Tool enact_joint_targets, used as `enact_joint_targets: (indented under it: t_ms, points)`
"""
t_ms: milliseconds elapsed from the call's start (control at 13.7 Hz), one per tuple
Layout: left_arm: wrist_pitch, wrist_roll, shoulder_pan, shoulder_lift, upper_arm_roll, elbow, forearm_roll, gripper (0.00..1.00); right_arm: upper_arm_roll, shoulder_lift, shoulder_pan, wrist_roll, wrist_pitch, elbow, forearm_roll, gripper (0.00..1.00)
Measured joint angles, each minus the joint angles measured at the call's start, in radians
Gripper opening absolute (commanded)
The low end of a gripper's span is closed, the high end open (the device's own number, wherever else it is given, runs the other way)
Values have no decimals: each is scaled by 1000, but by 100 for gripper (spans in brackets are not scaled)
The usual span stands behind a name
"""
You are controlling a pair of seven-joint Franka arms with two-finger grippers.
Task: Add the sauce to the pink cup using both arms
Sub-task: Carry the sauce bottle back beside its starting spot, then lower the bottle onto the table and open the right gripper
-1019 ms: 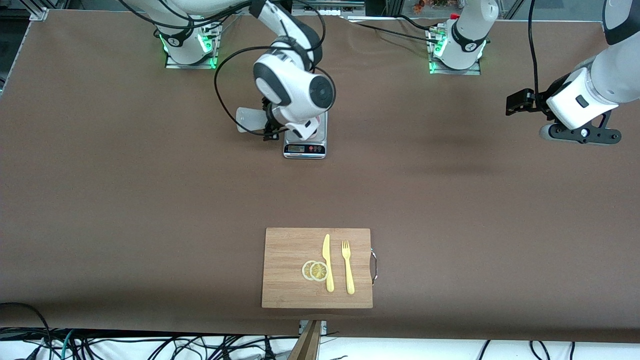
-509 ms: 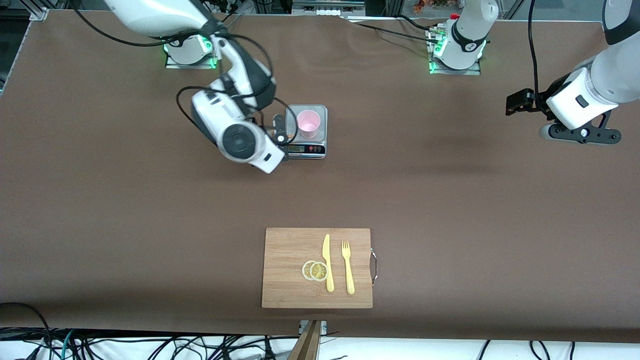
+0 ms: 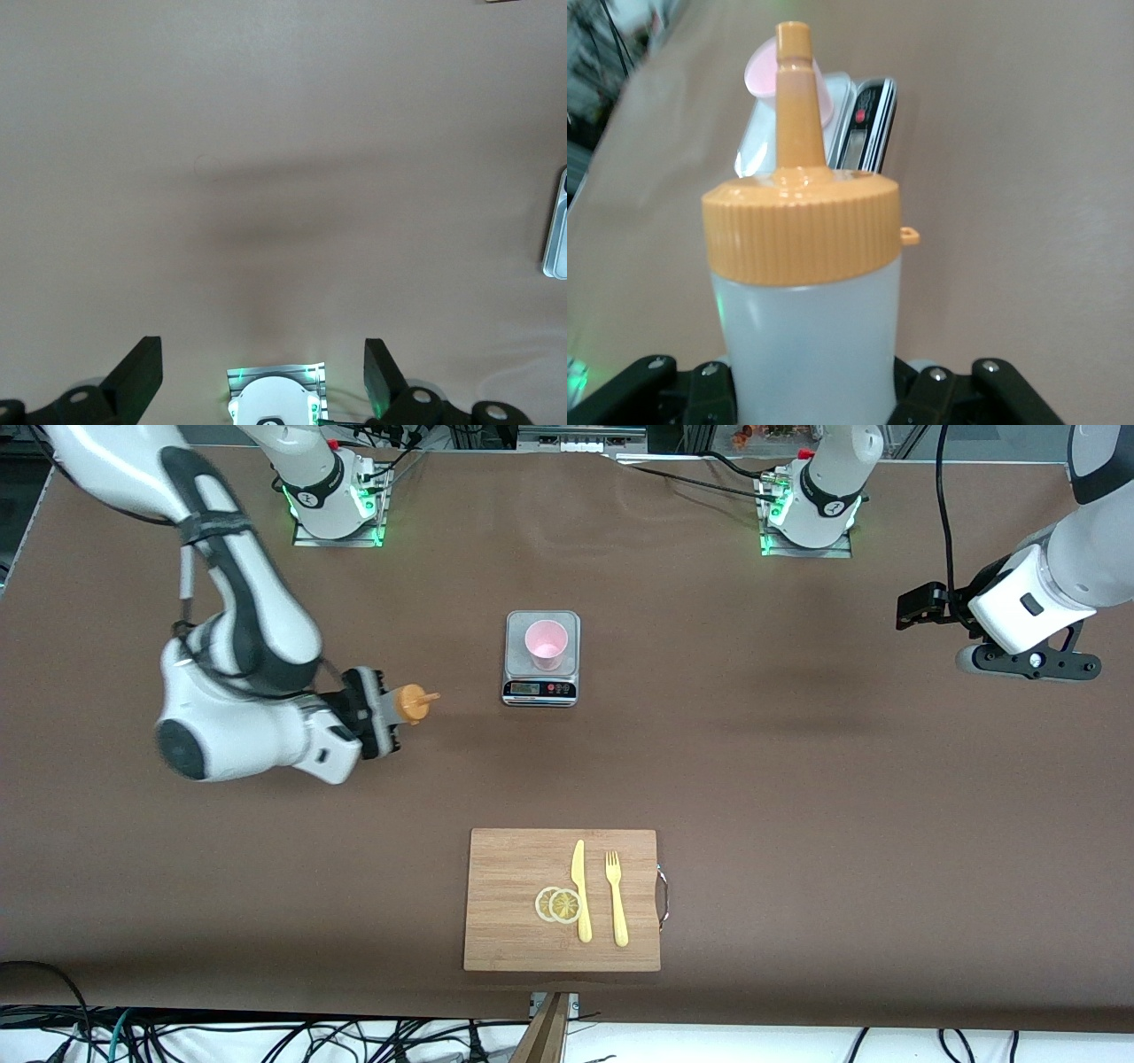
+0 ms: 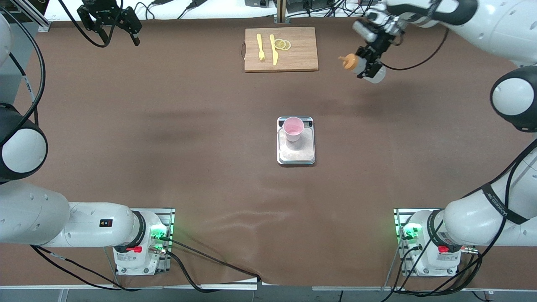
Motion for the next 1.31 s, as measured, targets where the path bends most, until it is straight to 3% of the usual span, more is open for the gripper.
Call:
enact_joint_targets:
  t_ms: [218, 509, 728, 1165, 1237, 1310]
  points:
    - [1, 0, 0, 0, 0, 0, 0, 100, -153, 37, -51, -305, -89, -67, 261, 0]
    - [1, 0, 0, 0, 0, 1, 0, 100, -301, 154, -90, -613, -222, -122, 453, 0]
    - [2, 0, 0, 0, 0, 1, 0, 100, -352, 225, -114, -744, -284, -128, 524, 0]
    - [2, 0, 0, 0, 0, 1, 0, 100, -380, 294, -148, -875, -341, -126, 564, 0]
    - [2, 0, 0, 0, 0, 1, 0, 100, -380, 308, -148, -888, -341, -123, 567, 68]
    - [2, 0, 0, 0, 0, 1, 0, 100, -380, 315, -148, -893, -341, -119, 569, 100]
